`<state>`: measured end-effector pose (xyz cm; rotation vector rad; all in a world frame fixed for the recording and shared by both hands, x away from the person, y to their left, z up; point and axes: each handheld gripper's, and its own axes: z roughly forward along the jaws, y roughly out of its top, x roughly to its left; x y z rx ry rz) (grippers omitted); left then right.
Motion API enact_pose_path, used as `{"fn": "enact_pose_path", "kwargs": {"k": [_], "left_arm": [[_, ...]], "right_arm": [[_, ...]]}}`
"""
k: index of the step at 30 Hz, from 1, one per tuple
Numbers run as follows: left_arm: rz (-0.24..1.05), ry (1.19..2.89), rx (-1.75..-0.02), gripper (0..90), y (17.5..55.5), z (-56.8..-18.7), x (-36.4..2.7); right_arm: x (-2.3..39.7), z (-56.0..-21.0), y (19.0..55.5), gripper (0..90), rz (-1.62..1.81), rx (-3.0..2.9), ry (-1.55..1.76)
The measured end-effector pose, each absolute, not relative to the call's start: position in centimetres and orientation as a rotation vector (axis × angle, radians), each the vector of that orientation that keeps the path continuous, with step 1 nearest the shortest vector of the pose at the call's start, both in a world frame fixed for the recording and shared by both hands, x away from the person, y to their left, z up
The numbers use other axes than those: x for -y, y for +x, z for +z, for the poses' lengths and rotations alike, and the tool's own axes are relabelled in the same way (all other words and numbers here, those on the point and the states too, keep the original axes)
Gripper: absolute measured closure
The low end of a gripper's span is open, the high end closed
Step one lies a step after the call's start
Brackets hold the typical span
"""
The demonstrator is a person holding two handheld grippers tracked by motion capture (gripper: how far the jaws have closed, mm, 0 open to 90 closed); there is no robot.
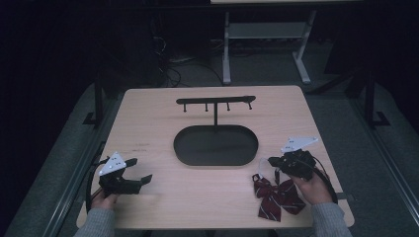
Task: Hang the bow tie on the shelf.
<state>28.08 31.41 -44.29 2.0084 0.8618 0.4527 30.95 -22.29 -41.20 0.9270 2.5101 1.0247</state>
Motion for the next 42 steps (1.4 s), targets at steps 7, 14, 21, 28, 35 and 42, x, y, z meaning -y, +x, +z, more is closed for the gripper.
{"fn": "enact_pose_path", "kwargs": {"k": [7,14,21,28,35,42], "left_arm": [[0.455,2.008,-0.864,13.0,28.1,-44.3,-31.4],[0.455,2.008,-0.864,13.0,28.1,-44.3,-31.4],[0.453,2.007,-0.868,13.0,28.0,-44.3,-31.4],[0.452,2.005,-0.87,13.0,28.0,-44.3,-31.3],[0.452,1.996,-0.874,13.0,28.0,-44.2,-31.2],[0.453,1.993,-0.877,13.0,28.0,-44.2,-31.3]], "right_arm": [[22.0,-40.1,30.4,87.7,1.041,-2.493,0.894],[21.8,-39.0,30.0,87.7,1.068,-2.477,0.865],[21.4,-37.8,29.6,87.7,1.091,-2.463,0.828],[20.9,-36.8,29.5,87.7,1.099,-2.461,0.8],[20.3,-35.9,29.5,87.7,1.122,-2.461,0.762],[20.1,-34.7,29.8,87.7,1.146,-2.453,0.73]]}}
